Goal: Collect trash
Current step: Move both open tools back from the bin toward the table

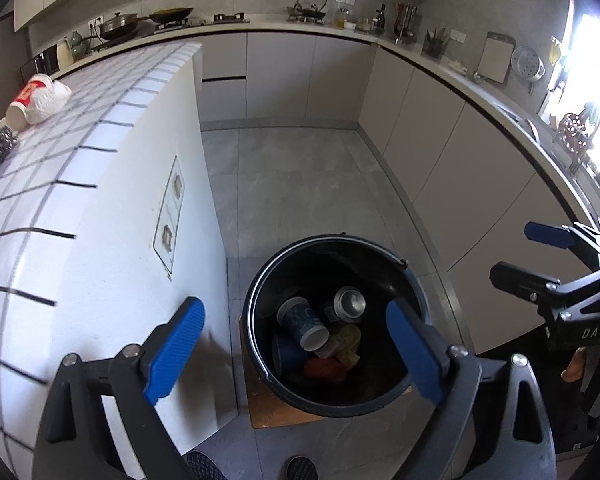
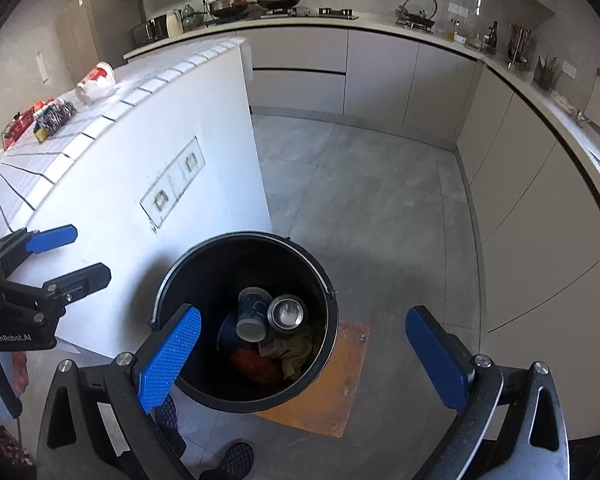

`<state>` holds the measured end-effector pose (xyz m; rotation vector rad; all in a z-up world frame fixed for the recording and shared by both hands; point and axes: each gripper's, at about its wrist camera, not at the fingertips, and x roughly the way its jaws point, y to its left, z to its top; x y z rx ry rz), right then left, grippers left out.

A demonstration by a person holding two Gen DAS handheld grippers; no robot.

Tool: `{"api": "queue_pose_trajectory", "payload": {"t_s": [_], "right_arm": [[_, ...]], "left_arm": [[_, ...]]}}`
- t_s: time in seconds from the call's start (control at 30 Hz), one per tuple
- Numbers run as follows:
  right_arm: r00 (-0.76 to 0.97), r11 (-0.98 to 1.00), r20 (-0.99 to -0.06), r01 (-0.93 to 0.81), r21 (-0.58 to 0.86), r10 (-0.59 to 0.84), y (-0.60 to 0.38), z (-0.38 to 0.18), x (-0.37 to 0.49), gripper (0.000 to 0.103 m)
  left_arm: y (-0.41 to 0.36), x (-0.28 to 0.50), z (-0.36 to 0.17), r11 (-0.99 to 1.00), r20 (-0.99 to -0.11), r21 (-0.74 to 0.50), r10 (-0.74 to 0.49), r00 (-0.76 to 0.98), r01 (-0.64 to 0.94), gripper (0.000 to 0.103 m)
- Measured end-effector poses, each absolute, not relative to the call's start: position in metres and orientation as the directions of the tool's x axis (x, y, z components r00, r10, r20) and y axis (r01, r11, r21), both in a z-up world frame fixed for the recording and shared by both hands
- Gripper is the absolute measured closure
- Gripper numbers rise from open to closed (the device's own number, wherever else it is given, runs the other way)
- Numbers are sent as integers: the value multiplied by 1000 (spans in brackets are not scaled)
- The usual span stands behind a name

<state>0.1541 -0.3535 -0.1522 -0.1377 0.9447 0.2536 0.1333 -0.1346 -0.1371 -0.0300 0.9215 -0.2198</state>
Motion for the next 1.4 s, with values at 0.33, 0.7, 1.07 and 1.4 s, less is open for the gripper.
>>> {"api": "queue_pose_trajectory", "payload": {"t_s": [0.33, 0.7, 1.07, 1.4], "right_arm": [[624, 960, -763, -279, -13, 171, -336, -109, 128, 0], [671, 951, -704, -308, 20, 232, -300, -71, 107, 0], [641, 915, -688, -395, 86, 341, -228, -54, 118, 0], [626, 891, -694, -451, 50, 356, -140, -41, 137, 0]], "left_arm": [[-121, 108, -91, 980, -733, -98, -189, 653, 174, 10], [-66, 81, -62, 993, -678, -92, -118, 726, 75, 9], [27, 59, -47, 990, -647, -102, 12, 762, -102, 9], [112, 58, -44, 968, -625, -98, 120, 771, -231, 9]]}}
